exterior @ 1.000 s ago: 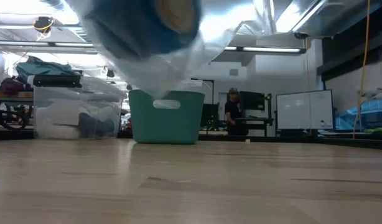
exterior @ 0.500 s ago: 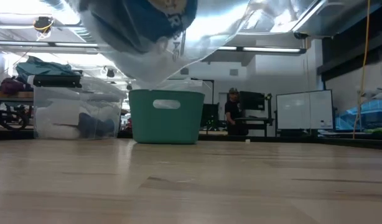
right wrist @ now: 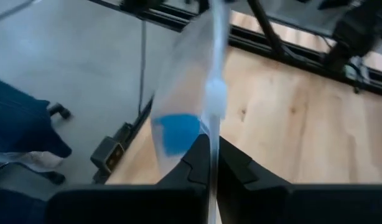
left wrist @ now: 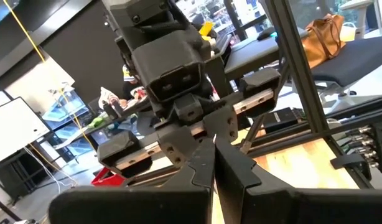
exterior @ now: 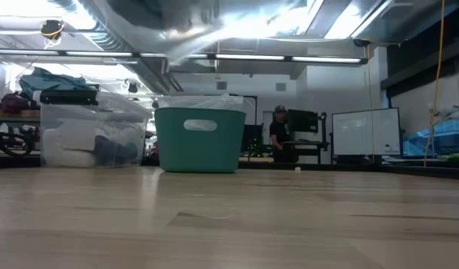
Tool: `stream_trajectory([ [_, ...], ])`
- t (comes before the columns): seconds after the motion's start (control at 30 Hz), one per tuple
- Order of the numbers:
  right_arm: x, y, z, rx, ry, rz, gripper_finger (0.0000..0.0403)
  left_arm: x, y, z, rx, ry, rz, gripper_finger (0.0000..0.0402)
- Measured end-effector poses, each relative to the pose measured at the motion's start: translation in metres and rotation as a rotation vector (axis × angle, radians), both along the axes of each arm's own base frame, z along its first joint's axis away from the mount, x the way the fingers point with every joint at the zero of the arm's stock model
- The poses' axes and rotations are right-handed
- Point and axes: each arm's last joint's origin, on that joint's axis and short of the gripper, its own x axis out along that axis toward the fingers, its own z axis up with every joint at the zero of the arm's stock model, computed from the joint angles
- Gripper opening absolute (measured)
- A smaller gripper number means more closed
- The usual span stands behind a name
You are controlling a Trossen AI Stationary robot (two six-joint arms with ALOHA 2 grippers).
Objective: Roll bandage
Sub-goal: Close the transparent zip bag
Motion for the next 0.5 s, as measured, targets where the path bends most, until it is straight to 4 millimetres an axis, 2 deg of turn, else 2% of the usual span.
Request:
stream_trajectory([
  [0.17, 0.0003, 0.0023, 0.0021, 0.037, -0.009, 0.058, 0.0036, 0.0002, 0.0, -0.0025, -0.004, 0.016, 0.0, 0.0],
  [0.5, 0.0002, 0.0021, 0.0017, 0.035, -0.005, 0.052, 0.0134, 0.0002, 0.0, -0.0077, -0.043, 0.042, -0.001, 0.0],
])
